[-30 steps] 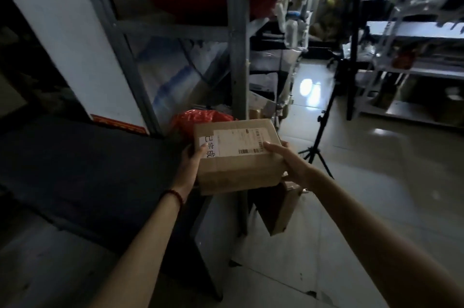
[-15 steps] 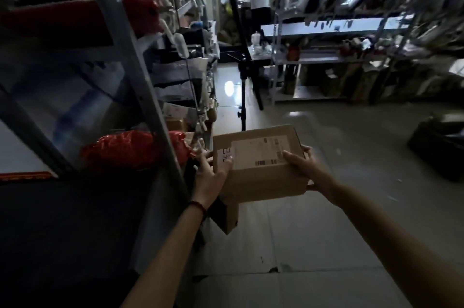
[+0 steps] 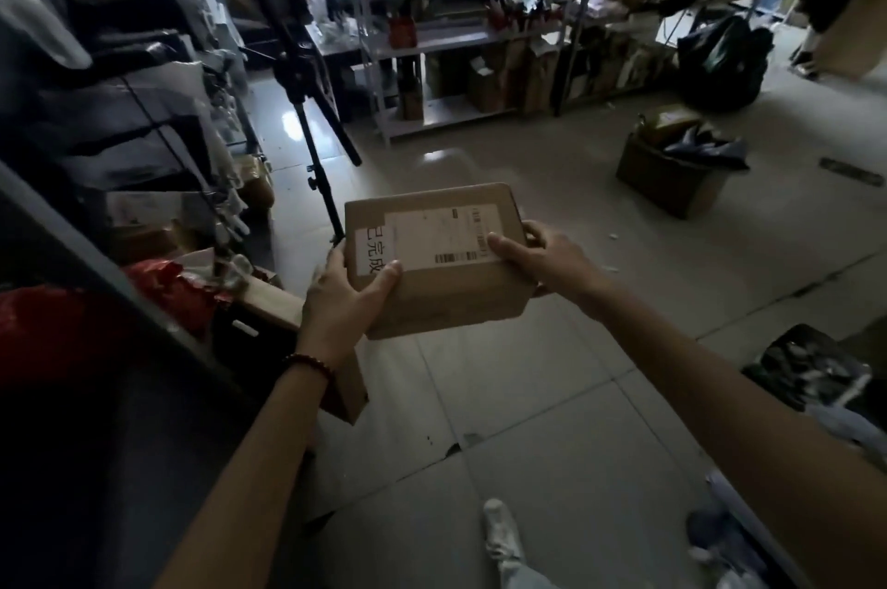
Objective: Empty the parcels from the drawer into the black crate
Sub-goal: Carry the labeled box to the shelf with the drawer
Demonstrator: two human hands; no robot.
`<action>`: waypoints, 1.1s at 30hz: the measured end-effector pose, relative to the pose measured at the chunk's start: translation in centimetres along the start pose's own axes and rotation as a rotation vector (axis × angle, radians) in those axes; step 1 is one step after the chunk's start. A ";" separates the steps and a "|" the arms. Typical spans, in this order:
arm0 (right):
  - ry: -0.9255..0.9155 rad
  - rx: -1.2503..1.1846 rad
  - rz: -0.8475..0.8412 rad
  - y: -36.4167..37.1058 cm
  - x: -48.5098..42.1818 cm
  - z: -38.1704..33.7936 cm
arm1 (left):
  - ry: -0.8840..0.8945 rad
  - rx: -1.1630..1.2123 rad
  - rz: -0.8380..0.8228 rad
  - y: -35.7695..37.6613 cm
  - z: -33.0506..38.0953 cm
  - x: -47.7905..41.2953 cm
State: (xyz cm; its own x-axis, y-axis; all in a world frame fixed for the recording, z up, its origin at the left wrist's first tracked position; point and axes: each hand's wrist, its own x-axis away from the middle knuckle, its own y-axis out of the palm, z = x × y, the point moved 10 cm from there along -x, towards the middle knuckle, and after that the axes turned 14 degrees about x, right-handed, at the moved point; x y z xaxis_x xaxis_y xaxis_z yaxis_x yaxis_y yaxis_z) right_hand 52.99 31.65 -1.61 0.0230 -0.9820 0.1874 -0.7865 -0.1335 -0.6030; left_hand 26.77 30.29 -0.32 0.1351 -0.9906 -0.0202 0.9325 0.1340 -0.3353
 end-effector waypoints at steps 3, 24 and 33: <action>0.057 -0.039 0.020 -1.7 -2.3 2.6 | -0.014 0.087 -0.008 3.1 0.1 -2.2; -0.012 -0.126 0.050 -13.8 -29.0 6.2 | -0.107 0.221 0.079 19.5 3.2 -24.8; -0.038 -0.076 -0.016 -15.4 -45.3 4.3 | -0.045 0.115 0.137 19.2 2.1 -40.5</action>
State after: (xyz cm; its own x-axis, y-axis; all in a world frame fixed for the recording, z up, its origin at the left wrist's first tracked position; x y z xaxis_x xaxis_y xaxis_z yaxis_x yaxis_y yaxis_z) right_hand 66.67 77.65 -4.17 0.0585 -0.9843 0.1665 -0.8305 -0.1406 -0.5390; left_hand 39.89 73.02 -3.95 0.2764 -0.9609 -0.0152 0.9361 0.2727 -0.2222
